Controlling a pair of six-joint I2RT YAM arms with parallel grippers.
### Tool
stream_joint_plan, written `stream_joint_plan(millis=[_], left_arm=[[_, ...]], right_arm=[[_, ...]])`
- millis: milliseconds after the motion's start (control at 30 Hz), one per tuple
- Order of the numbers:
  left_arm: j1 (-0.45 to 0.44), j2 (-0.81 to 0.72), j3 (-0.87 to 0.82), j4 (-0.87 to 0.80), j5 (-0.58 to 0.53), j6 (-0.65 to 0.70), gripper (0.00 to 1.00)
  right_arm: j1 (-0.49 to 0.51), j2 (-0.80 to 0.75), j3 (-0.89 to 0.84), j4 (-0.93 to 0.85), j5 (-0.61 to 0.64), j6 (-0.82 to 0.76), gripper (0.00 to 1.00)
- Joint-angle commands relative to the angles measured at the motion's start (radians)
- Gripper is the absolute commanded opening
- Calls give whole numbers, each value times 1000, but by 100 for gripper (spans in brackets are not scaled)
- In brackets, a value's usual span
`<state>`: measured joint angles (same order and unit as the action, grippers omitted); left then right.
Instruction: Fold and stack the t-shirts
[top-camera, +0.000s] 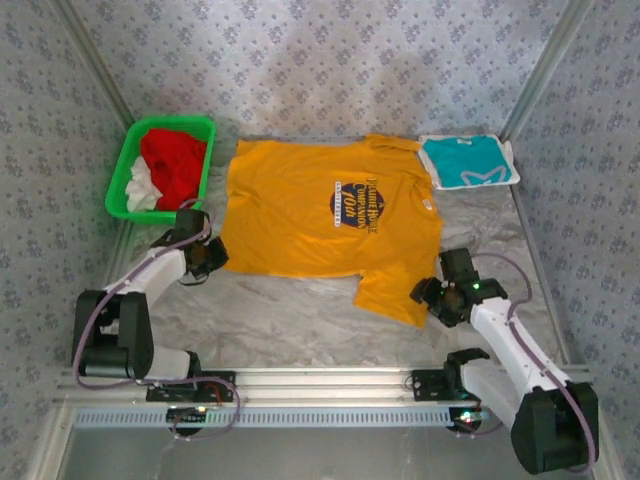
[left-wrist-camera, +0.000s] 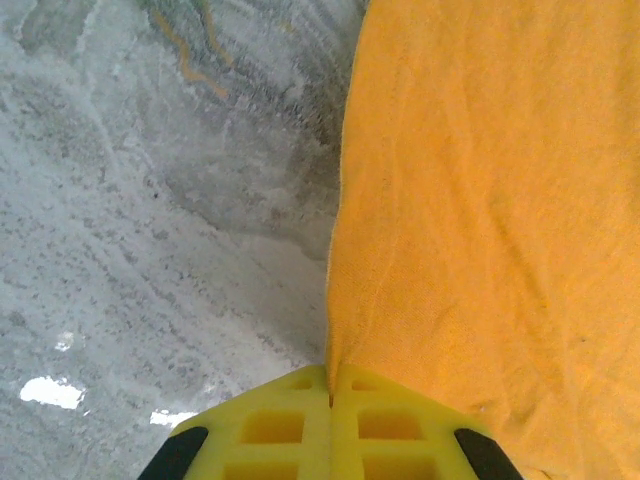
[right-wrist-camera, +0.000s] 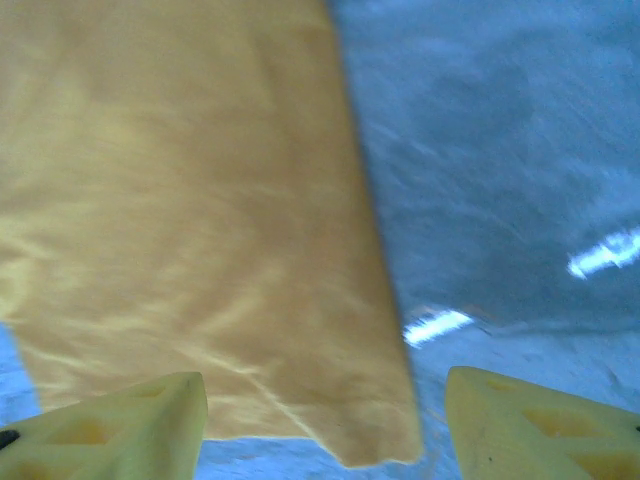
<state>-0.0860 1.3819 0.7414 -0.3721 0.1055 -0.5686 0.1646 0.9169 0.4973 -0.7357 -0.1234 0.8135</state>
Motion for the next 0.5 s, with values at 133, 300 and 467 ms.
stream_joint_plan(millis=[133, 300, 467], left_arm=[[-1, 3, -4, -10, 41, -23, 0], [-2, 17, 4, -15, 44, -22, 0], [-3, -5, -9, -7, 34, -30, 0]], right_arm=[[-4, 62, -64, 44, -141, 70, 68], [41, 48, -123, 75, -149, 109, 65], [41, 64, -113, 130, -128, 92, 46]])
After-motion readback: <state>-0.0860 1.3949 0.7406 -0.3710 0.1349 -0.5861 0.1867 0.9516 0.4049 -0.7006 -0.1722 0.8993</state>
